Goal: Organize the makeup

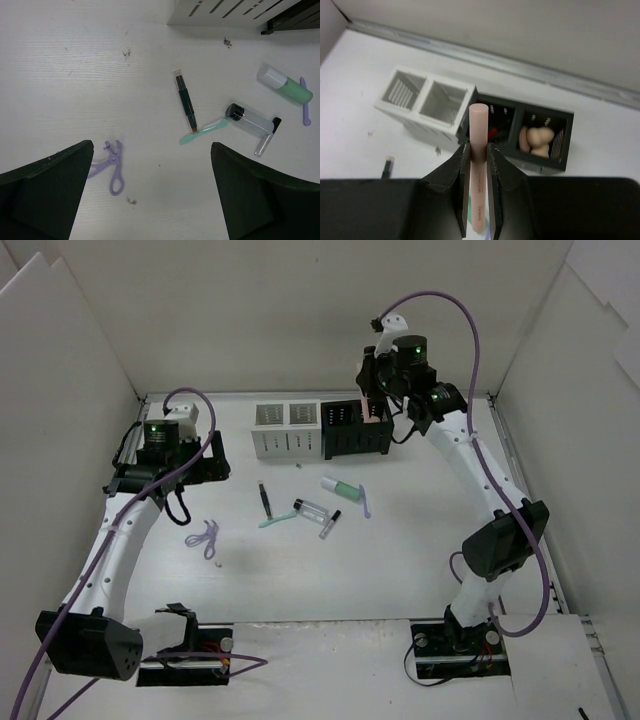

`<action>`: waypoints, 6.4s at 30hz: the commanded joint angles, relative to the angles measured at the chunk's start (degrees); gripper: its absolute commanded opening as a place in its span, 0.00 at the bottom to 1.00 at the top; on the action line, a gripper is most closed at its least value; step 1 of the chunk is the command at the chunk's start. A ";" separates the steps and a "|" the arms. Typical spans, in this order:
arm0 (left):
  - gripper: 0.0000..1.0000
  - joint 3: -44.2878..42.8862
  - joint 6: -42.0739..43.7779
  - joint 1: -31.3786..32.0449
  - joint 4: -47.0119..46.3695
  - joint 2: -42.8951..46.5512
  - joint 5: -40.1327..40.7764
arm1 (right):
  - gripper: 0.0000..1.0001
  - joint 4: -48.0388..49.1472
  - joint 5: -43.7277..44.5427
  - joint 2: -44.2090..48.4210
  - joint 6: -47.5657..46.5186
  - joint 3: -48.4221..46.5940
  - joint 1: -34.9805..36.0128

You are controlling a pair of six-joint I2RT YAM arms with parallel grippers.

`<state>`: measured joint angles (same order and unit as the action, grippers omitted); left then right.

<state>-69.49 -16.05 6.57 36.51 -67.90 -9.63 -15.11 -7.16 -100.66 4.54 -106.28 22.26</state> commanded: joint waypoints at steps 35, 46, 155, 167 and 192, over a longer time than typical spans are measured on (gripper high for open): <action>1.00 -0.82 0.50 -0.42 -2.85 0.40 -0.83 | 0.19 37.70 3.38 -16.68 -1.72 6.95 2.26; 0.99 -0.73 0.58 -0.42 -2.85 1.71 -0.13 | 0.50 33.51 8.55 -3.15 -2.52 18.21 4.80; 0.00 -40.81 5.14 34.83 -14.87 -36.97 7.78 | 0.57 -9.06 28.17 67.44 18.40 61.72 2.79; 0.00 -38.87 9.82 28.16 -48.36 -40.46 -0.73 | 0.57 -8.27 26.76 66.30 17.70 62.25 2.96; 0.41 -39.23 2.61 23.31 -62.35 -53.05 -5.58 | 0.57 -7.12 27.20 62.69 16.91 62.95 2.79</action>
<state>-108.60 -12.10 29.93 -19.79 -126.39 -14.57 -25.89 19.05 -37.32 21.98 -43.55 25.47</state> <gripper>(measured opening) 0.398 0.567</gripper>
